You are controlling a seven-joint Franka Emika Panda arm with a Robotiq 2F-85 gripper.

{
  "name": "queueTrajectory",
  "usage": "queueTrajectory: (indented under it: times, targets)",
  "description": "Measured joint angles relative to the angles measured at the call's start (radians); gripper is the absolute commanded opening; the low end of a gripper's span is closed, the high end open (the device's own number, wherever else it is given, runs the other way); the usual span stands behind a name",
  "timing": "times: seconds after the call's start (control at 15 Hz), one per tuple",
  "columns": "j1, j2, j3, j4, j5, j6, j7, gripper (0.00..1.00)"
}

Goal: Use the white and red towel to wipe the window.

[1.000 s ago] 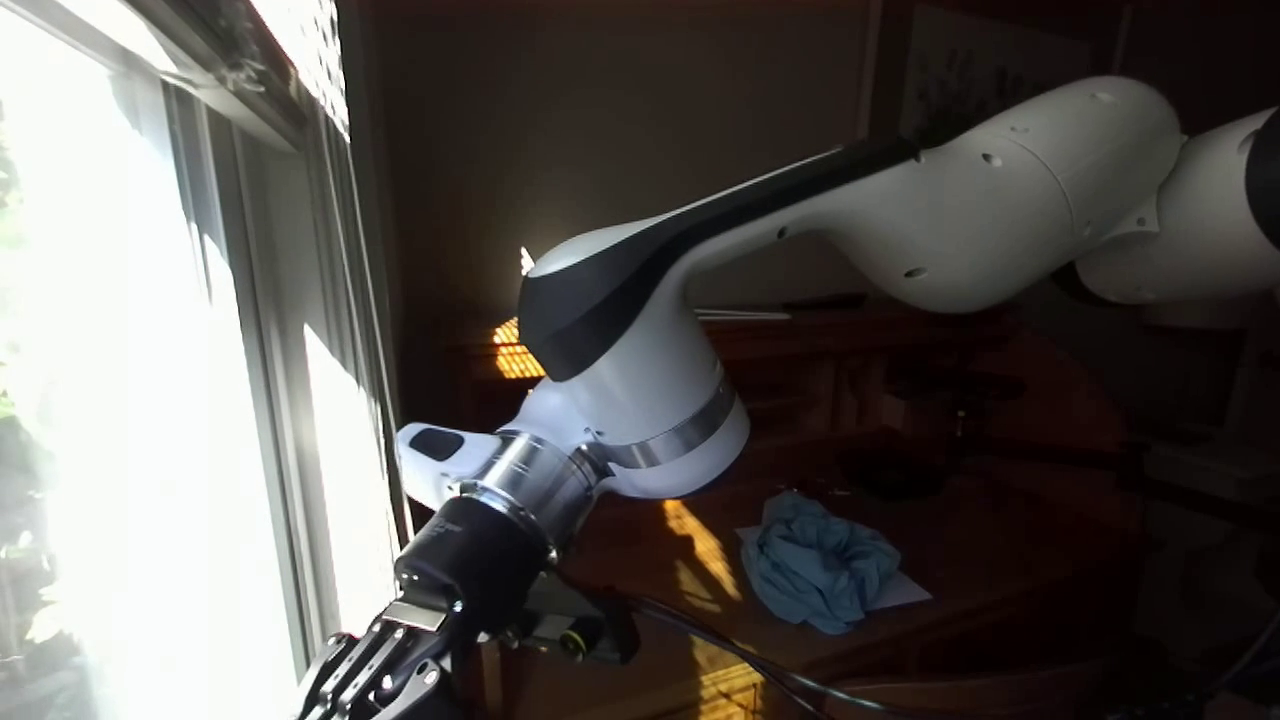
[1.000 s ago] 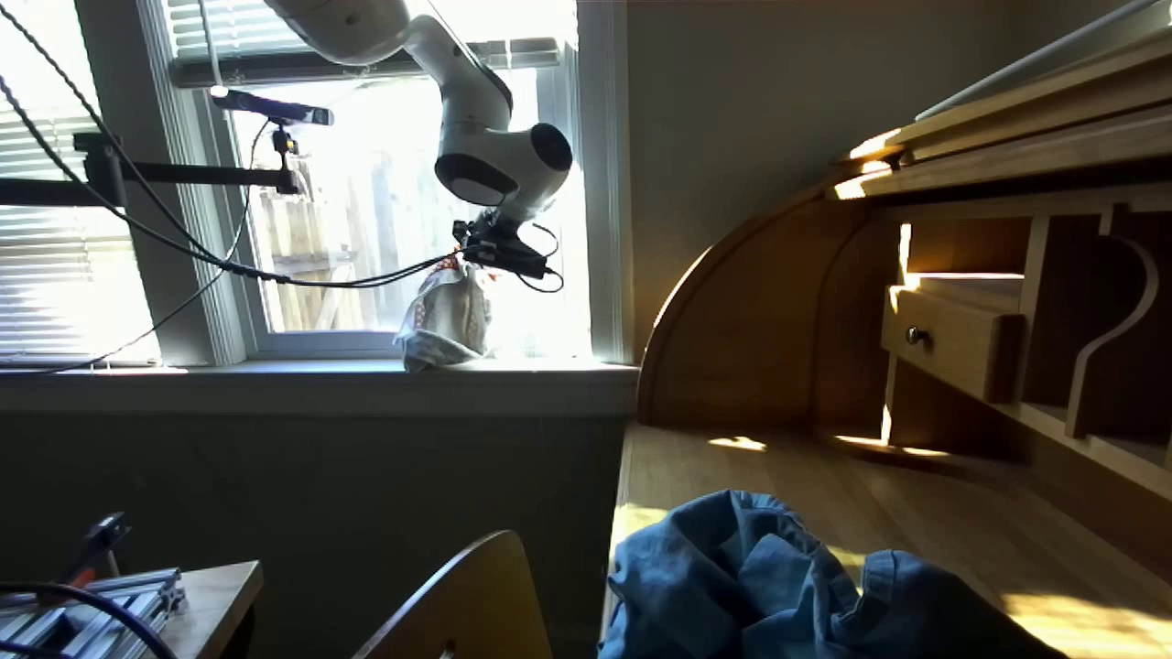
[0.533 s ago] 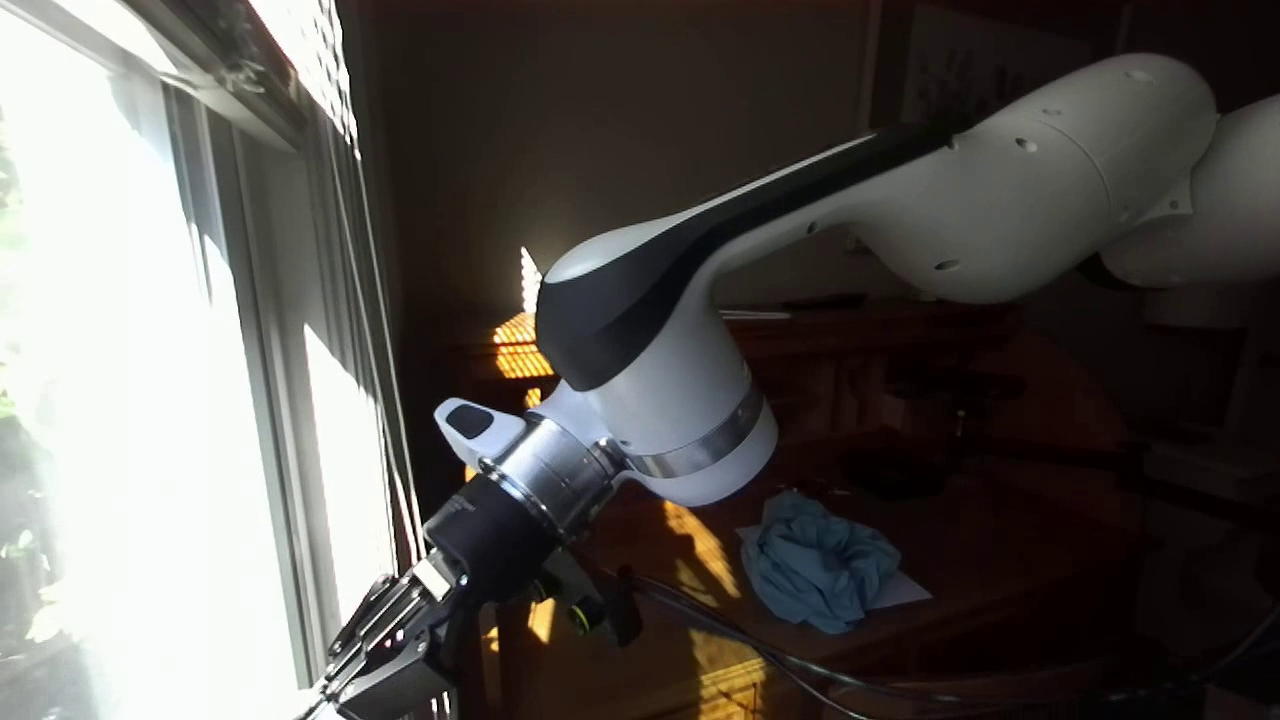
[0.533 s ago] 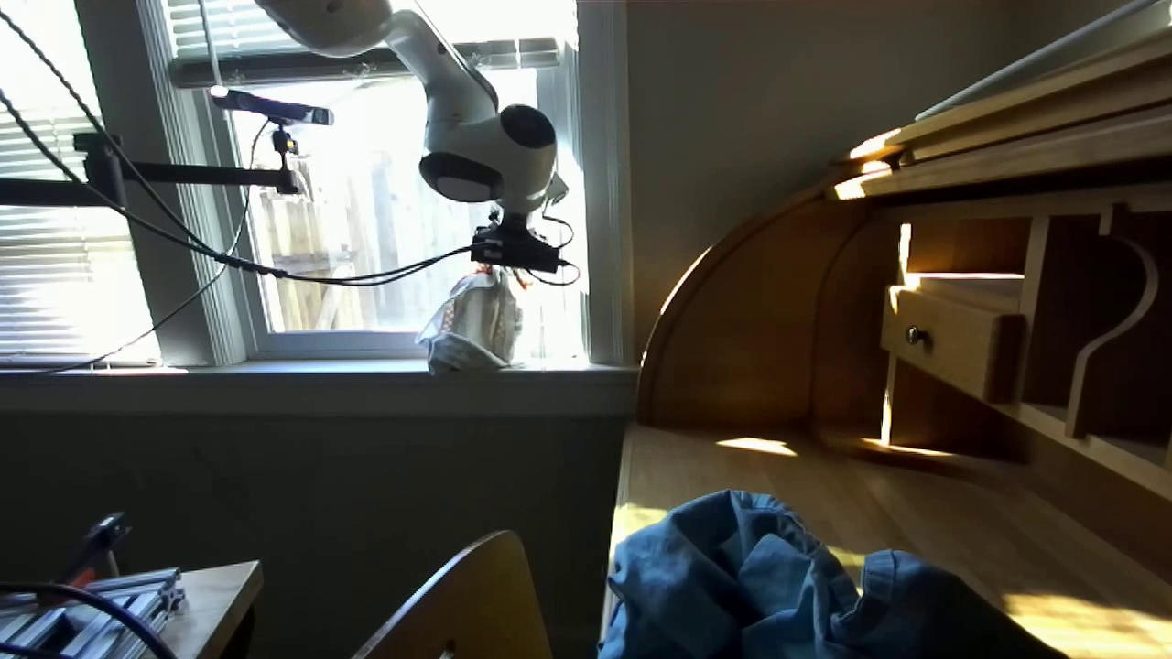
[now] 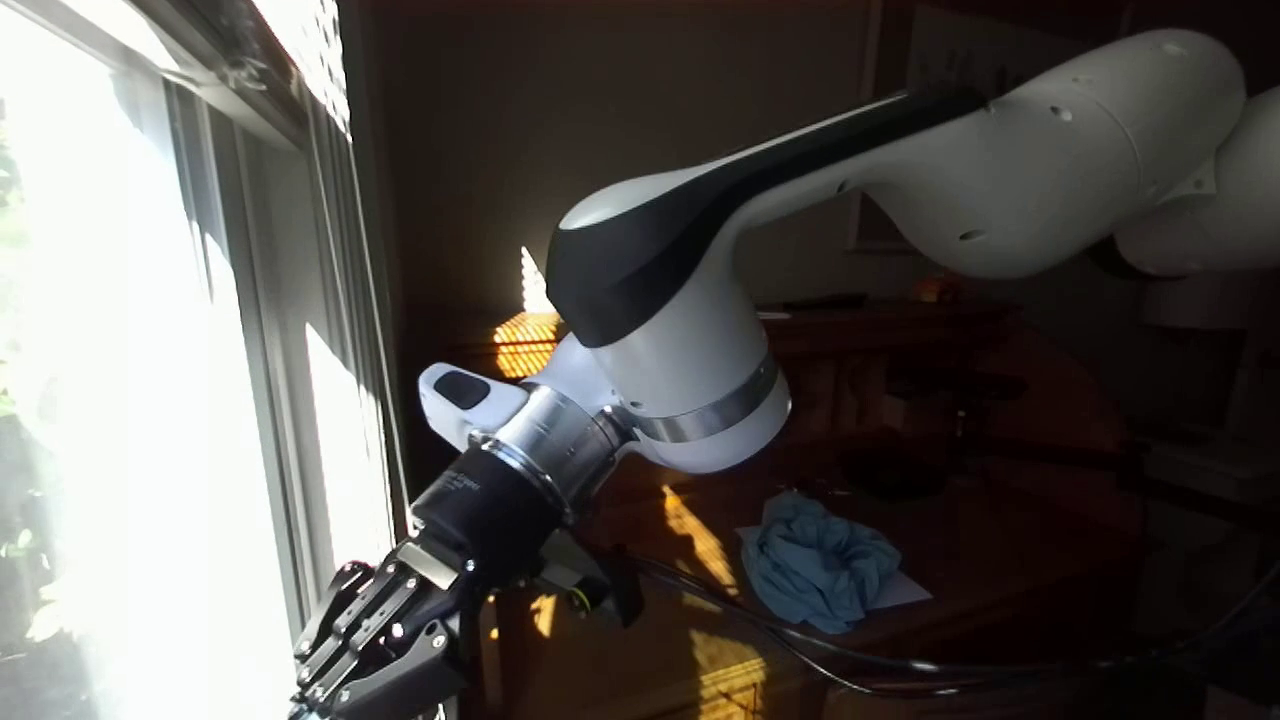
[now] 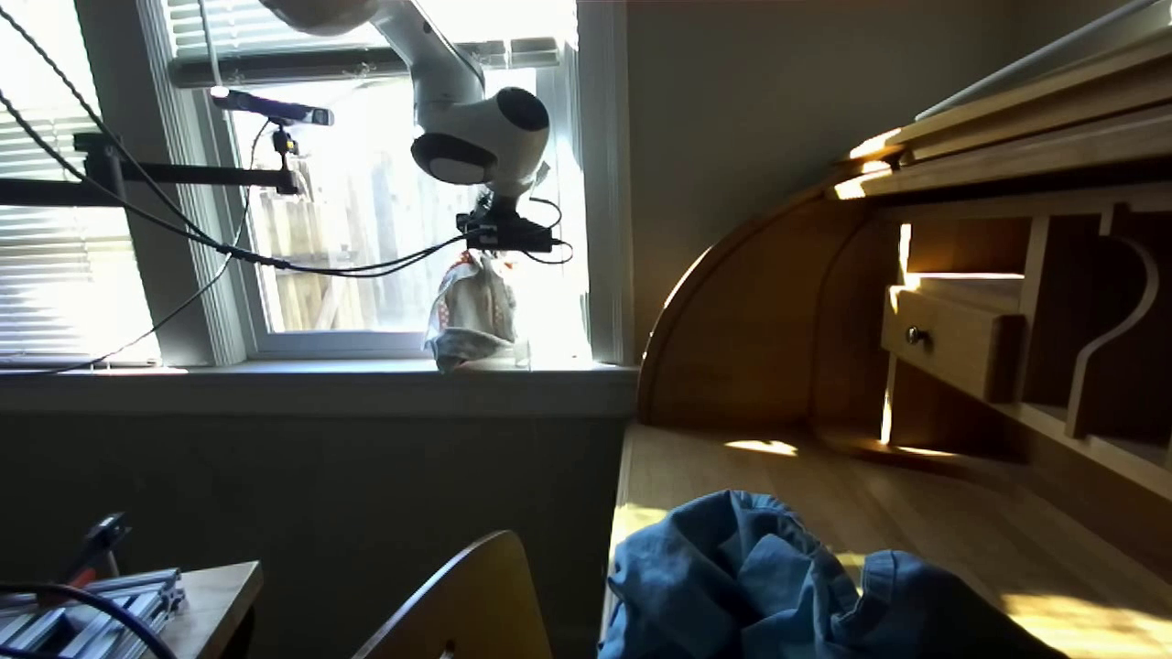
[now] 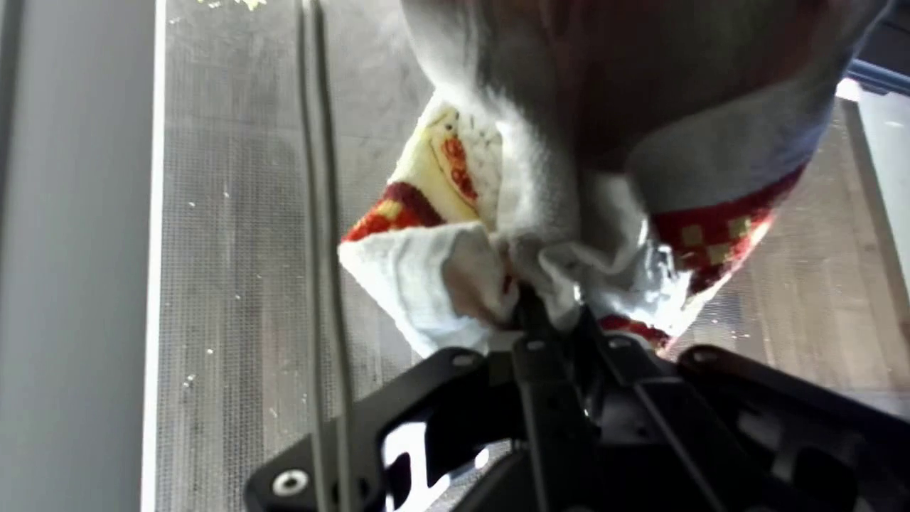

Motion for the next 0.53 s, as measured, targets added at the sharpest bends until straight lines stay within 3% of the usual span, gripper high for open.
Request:
queueTrajectory:
  times: [0.27,0.53]
  targets:
    - [-0.05,-0.081,0.053,-0.003,0.05,-0.246,-0.052,0.03]
    - [-0.092,-0.17,0.042,-0.032,0.145,-0.509,-0.037,0.02]
